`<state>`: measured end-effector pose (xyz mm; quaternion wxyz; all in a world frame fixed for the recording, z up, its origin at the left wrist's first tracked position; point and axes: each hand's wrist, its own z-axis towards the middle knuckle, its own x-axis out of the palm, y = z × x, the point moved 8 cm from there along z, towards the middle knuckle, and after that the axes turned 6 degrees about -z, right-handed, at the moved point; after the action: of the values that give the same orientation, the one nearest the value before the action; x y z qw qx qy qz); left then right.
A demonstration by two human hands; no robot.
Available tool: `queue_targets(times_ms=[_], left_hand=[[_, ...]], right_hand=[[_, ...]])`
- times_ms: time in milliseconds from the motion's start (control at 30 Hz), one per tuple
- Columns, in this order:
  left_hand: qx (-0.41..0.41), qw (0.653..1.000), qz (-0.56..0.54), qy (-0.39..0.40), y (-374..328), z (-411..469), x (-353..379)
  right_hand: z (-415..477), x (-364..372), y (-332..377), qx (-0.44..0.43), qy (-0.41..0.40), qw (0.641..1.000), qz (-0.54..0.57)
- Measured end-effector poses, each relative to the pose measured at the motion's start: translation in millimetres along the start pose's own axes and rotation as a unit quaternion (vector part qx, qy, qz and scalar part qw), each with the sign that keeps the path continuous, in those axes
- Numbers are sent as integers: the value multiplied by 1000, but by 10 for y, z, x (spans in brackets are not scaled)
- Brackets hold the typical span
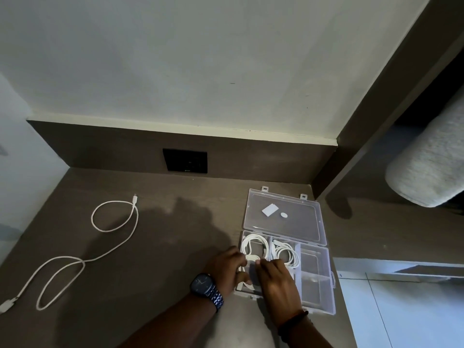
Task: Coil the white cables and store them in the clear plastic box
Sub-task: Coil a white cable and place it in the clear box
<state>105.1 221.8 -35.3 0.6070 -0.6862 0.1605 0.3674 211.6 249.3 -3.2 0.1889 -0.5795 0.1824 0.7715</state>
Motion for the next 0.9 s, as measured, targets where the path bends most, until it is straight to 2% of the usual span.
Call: queue_targets(times_ms=[133, 167, 267, 300, 333, 400, 500, 600, 733, 900], left_hand=[[16, 999, -8, 34, -76, -62, -25], [-2, 999, -29, 38, -56, -82, -42], [-46, 997, -65, -4, 29, -139, -119], [-32, 998, -53, -19, 4, -139, -144], [15, 999, -5, -37, -46, -125, -160], [132, 988, 83, -11, -234, -147, -91], [192, 969, 152, 14, -274, -145, 20], [198, 959, 196, 49, -264, -143, 43], [202, 941, 260, 72, -270, -169, 74], [123, 941, 288, 128, -311, -116, 65]], right_hand=[[-60, -5, -8, 42, 4, 999, 23], [-77, 1, -24, 59, 6, 998, 31], [-101, 21, -42, 82, 8, 995, 54], [-101, 27, -47, 81, 6, 995, 60], [-103, 34, -53, 78, 3, 995, 61], [-104, 56, -76, 79, 7, 995, 54], [-77, 82, -96, 72, 21, 997, 9], [-36, 77, -62, 48, 25, 998, -24], [3, 114, -25, 20, 92, 993, -65], [-145, 57, -22, -5, 124, 992, -35]])
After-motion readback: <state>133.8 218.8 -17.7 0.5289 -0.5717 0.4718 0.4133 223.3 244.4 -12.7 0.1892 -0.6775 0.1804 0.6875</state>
